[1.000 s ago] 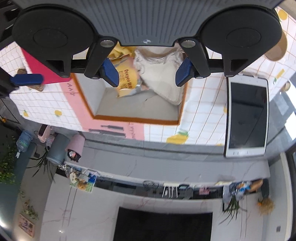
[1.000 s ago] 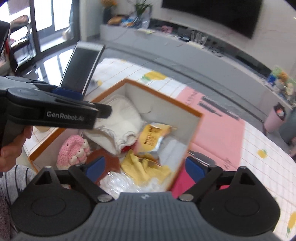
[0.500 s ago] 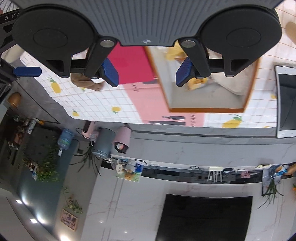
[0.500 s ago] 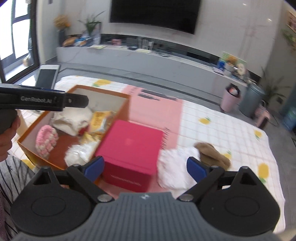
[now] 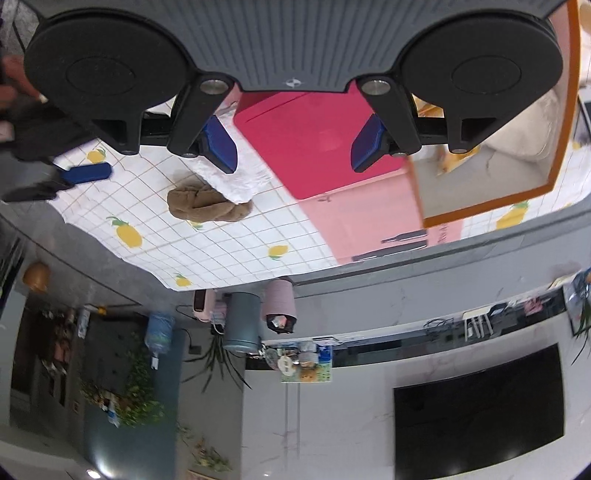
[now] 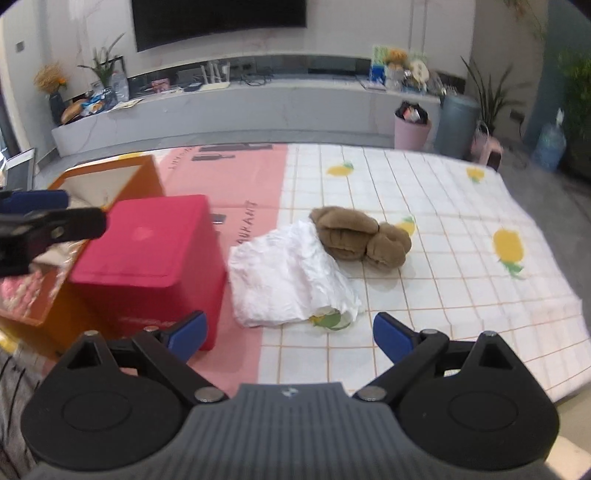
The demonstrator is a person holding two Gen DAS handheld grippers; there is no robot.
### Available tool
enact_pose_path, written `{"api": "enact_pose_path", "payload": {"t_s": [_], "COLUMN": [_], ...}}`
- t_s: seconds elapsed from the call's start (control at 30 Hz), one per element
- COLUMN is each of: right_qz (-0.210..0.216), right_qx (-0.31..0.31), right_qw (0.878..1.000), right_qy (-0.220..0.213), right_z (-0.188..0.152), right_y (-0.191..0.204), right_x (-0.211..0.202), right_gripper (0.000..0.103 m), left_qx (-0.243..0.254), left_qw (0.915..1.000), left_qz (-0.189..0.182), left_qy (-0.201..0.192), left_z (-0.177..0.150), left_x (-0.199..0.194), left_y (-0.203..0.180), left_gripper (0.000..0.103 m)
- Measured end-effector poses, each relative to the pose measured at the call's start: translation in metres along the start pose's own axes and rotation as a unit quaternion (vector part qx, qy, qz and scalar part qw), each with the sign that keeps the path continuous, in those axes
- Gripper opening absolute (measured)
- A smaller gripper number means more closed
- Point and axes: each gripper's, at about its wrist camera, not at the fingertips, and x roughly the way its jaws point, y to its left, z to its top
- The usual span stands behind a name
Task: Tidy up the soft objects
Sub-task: 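Move both tools back toward the white cloth and brown bear, then grasp the white cloth with the right tool while the left tool grasps the brown plush bear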
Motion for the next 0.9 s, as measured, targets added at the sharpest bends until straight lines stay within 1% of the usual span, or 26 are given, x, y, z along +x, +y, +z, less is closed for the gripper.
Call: {"api": "enact_pose_path", "payload": {"t_s": [0.07, 0.2, 0.27, 0.3, 0.4, 0.43, 0.47, 0.5, 0.53, 0.57, 0.63, 0.67, 0.7, 0.73, 0.77, 0.8, 0.87, 0.9], "right_qz": [-0.001, 0.005, 0.008, 0.0, -0.02, -0.016, -0.002, 0.018, 0.035, 0.041, 0.037, 0.028, 0.024, 0.025, 0.03, 0.032, 0.024, 0.019], "right_qx": [0.009, 0.032, 0.027, 0.021, -0.003, -0.005, 0.0, 0.009, 0.016, 0.017, 0.004, -0.007, -0.017, -0.022, -0.025, -0.027, -0.029, -0.031], "right_qw": [1.0, 0.999, 0.998, 0.997, 0.997, 0.997, 0.998, 0.998, 0.997, 0.996, 0.995, 0.995, 0.995, 0.995, 0.995, 0.994, 0.992, 0.992], "right_qy": [0.005, 0.043, 0.062, 0.07, 0.078, 0.076, 0.07, 0.063, 0.068, 0.08, 0.097, 0.092, 0.09, 0.089, 0.091, 0.099, 0.118, 0.121], "right_z": [0.007, 0.025, 0.033, 0.036, 0.039, 0.038, 0.036, 0.034, 0.032, 0.03, 0.024, 0.022, 0.022, 0.022, 0.021, 0.021, 0.017, 0.015], "right_y": [-0.006, -0.014, -0.013, -0.012, -0.008, -0.008, -0.011, -0.014, -0.016, -0.017, -0.017, -0.017, -0.017, -0.019, -0.022, -0.024, -0.029, -0.032], "right_x": [0.019, 0.062, 0.081, 0.091, 0.115, 0.121, 0.127, 0.131, 0.137, 0.142, 0.149, 0.148, 0.146, 0.142, 0.138, 0.134, 0.125, 0.118], "right_gripper": [0.095, 0.095, 0.095, 0.095, 0.094, 0.093, 0.091, 0.087, 0.083, 0.077, 0.055, 0.051, 0.04, 0.032, 0.027, 0.018, 0.012, 0.008], "left_qx": [0.007, -0.002, -0.012, -0.015, -0.016, -0.015, -0.016, -0.018, -0.021, -0.022, -0.025, -0.027, -0.03, -0.034, -0.039, -0.044, -0.051, -0.053], "left_qw": [0.9999, 0.9997, 0.9996, 0.9996, 0.9996, 0.9996, 0.9995, 0.9995, 0.9994, 0.9994, 0.9994, 0.9993, 0.9993, 0.9992, 0.999, 0.9988, 0.9984, 0.9982], "left_qz": [0.006, 0.008, 0.005, 0.004, 0.008, 0.009, 0.009, 0.009, 0.007, 0.002, -0.01, -0.013, -0.013, -0.012, -0.011, -0.011, -0.013, -0.013], "left_qy": [0.005, 0.021, 0.023, 0.022, 0.022, 0.024, 0.025, 0.026, 0.027, 0.027, 0.022, 0.02, 0.019, 0.018, 0.017, 0.017, 0.021, 0.024], "left_z": [0.001, 0.001, 0.0, 0.0, -0.003, -0.004, -0.005, -0.006, -0.007, -0.008, -0.011, -0.011, -0.011, -0.012, -0.012, -0.012, -0.013, -0.013], "left_x": [0.008, 0.027, 0.033, 0.036, 0.039, 0.04, 0.041, 0.041, 0.042, 0.042, 0.041, 0.039, 0.039, 0.038, 0.038, 0.038, 0.038, 0.039], "left_y": [-0.006, -0.006, -0.002, -0.001, 0.002, 0.003, 0.004, 0.006, 0.007, 0.008, 0.011, 0.012, 0.014, 0.016, 0.018, 0.019, 0.023, 0.024], "left_gripper": [0.083, 0.083, 0.083, 0.083, 0.083, 0.083, 0.083, 0.083, 0.083, 0.083, 0.083, 0.083, 0.083, 0.083, 0.083, 0.083, 0.083, 0.083]}}
